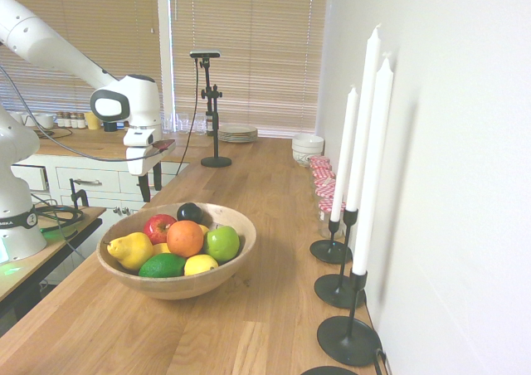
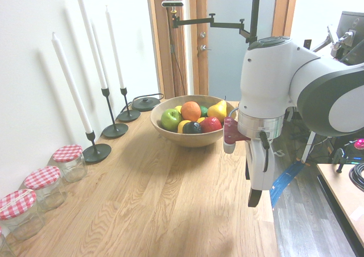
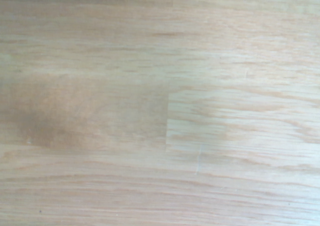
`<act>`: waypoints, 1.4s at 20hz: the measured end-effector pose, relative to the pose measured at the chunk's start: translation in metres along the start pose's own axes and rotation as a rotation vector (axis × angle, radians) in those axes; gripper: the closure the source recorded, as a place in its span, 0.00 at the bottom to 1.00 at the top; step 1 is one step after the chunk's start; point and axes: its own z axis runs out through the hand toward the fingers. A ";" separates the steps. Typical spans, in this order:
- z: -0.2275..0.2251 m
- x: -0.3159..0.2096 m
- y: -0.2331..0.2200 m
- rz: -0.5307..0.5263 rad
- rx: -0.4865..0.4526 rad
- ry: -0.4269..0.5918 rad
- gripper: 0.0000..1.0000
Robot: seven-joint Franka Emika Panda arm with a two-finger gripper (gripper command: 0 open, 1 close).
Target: Take orange out of the basket
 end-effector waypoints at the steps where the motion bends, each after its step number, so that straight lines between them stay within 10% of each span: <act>1: 0.000 0.000 0.000 0.001 -0.001 -0.001 0.00; 28: -0.142 0.238 0.192 0.254 0.040 0.063 0.00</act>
